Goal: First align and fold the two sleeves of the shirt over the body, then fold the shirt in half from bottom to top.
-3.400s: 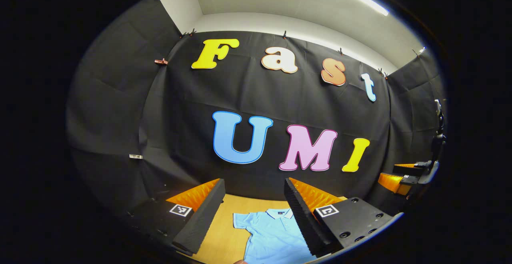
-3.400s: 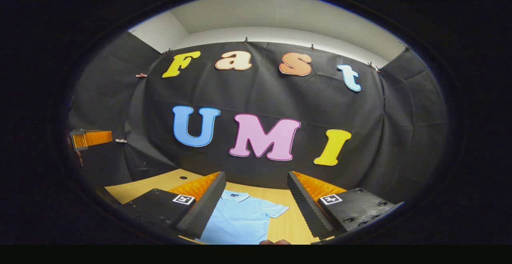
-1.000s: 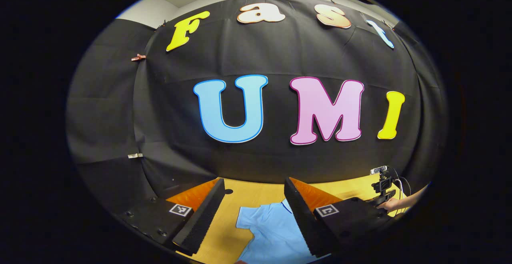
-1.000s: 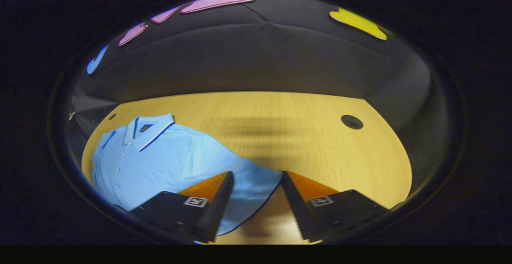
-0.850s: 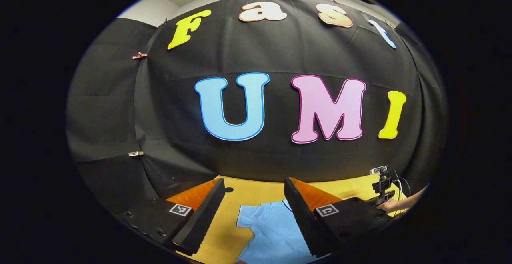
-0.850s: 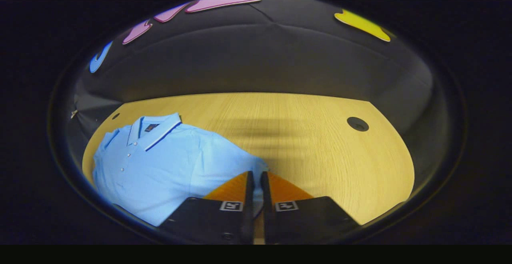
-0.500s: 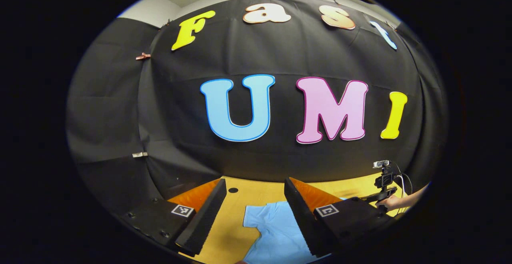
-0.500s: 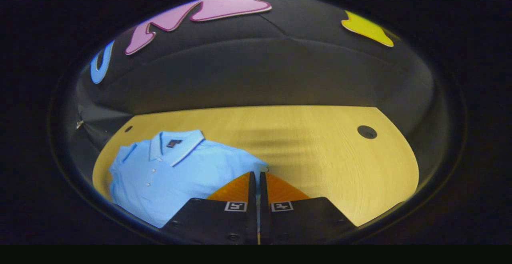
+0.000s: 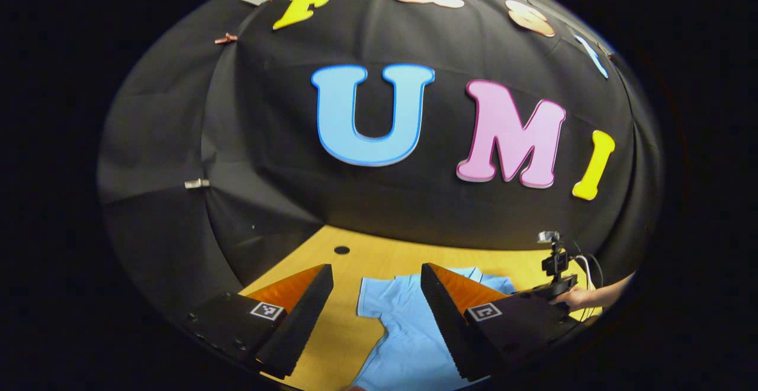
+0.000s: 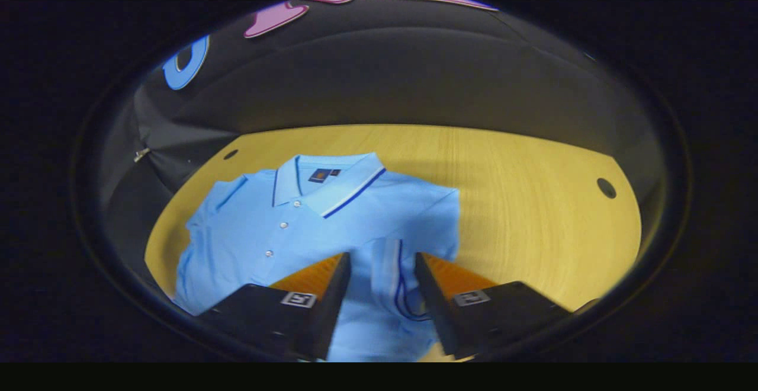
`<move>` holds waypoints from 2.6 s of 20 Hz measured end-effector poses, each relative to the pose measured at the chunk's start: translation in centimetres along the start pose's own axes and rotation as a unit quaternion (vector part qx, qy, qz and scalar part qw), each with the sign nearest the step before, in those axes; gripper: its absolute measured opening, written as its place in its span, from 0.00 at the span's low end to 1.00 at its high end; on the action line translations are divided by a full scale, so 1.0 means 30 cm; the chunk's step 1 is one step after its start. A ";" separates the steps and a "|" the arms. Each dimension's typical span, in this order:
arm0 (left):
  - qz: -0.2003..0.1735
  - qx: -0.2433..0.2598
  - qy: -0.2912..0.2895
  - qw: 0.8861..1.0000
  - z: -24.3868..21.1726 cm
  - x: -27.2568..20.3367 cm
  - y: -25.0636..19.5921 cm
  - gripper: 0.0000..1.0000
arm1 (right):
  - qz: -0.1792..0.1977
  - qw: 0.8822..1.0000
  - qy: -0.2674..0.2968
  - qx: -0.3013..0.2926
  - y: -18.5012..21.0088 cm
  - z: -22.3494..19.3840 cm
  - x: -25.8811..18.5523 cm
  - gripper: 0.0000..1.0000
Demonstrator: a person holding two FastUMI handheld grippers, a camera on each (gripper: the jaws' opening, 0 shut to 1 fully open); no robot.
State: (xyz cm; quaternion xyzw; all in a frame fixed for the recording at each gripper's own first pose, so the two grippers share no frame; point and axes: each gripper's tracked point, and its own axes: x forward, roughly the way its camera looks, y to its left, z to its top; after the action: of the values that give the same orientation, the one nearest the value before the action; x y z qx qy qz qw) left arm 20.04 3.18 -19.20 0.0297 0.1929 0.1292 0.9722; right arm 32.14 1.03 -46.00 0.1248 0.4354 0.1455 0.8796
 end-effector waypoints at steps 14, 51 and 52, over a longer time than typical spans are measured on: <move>-0.003 0.038 0.131 0.991 -0.266 0.721 0.046 0.96 | 0.010 0.990 -0.144 -0.011 -0.023 0.179 -0.486 0.98; -0.154 0.101 0.290 0.939 -0.570 0.610 -0.274 0.90 | -0.002 0.991 -0.131 0.011 -0.087 -0.023 -0.662 0.98; -0.169 0.090 0.289 0.938 -0.540 0.548 -0.265 0.90 | -0.003 0.991 -0.132 0.016 -0.082 -0.036 -0.688 0.98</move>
State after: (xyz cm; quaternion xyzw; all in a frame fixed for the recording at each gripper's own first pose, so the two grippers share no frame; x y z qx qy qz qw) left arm 30.41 -0.03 -41.05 0.0456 0.4787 -0.0518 0.8753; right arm 19.70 -8.69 -32.43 0.1562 0.3179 0.1183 0.9277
